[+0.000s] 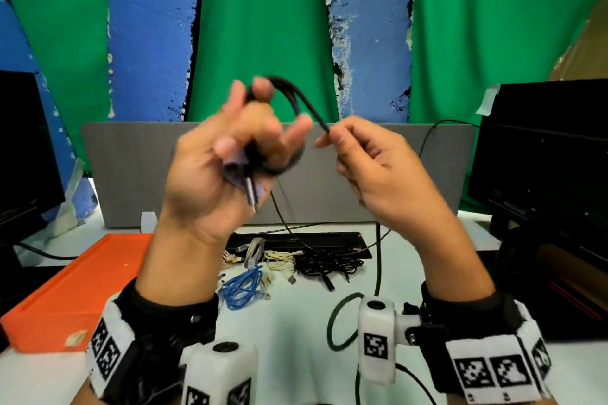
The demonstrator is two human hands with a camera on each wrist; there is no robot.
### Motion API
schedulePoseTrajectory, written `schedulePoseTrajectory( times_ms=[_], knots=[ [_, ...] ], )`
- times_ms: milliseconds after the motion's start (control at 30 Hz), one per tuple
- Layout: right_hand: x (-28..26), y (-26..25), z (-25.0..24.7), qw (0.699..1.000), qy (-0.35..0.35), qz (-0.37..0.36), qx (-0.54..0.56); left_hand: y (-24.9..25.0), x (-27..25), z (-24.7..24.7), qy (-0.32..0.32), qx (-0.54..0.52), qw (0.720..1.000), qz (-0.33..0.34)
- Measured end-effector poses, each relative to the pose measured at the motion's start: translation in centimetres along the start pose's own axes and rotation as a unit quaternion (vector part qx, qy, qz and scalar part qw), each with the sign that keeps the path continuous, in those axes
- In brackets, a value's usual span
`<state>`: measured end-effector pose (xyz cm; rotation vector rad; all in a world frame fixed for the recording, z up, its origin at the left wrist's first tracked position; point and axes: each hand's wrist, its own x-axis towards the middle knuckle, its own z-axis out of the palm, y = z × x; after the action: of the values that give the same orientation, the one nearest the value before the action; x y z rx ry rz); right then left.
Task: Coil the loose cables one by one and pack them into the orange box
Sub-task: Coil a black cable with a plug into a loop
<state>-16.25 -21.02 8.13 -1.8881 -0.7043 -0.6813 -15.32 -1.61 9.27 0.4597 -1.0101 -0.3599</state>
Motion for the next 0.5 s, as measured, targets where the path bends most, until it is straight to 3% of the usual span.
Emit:
schedulePoseTrajectory(
  times_ms=[67, 133, 233, 300, 367, 500],
  knots=[
    [0.1, 0.5, 1.0, 0.996, -0.043, 0.014, -0.073, 1.0, 0.1, -0.2, 0.051, -0.056, 0.995, 0.072],
    [-0.1, 0.5, 2.3, 0.985, -0.106, 0.029, -0.133, 1.6, 0.2, -0.3, 0.075, -0.045, 0.989, 0.123],
    [-0.7, -0.2, 4.0, 0.966, -0.203, 0.046, -0.154, 1.5, 0.3, -0.4, 0.156, 0.166, 0.961, 0.158],
    [-1.2, -1.1, 4.8, 0.953, -0.250, 0.038, -0.169, 1.4, 0.3, -0.8, 0.193, 0.359, 0.899, 0.162],
    [-1.5, -1.8, 4.9, 0.947, -0.268, 0.024, -0.178, 1.3, 0.2, -1.0, 0.184, 0.520, 0.823, 0.135],
    [-1.7, -2.6, 3.5, 0.955, -0.232, 0.017, -0.183, 1.2, -0.5, -1.4, 0.126, 0.703, 0.698, -0.051]
  ],
)
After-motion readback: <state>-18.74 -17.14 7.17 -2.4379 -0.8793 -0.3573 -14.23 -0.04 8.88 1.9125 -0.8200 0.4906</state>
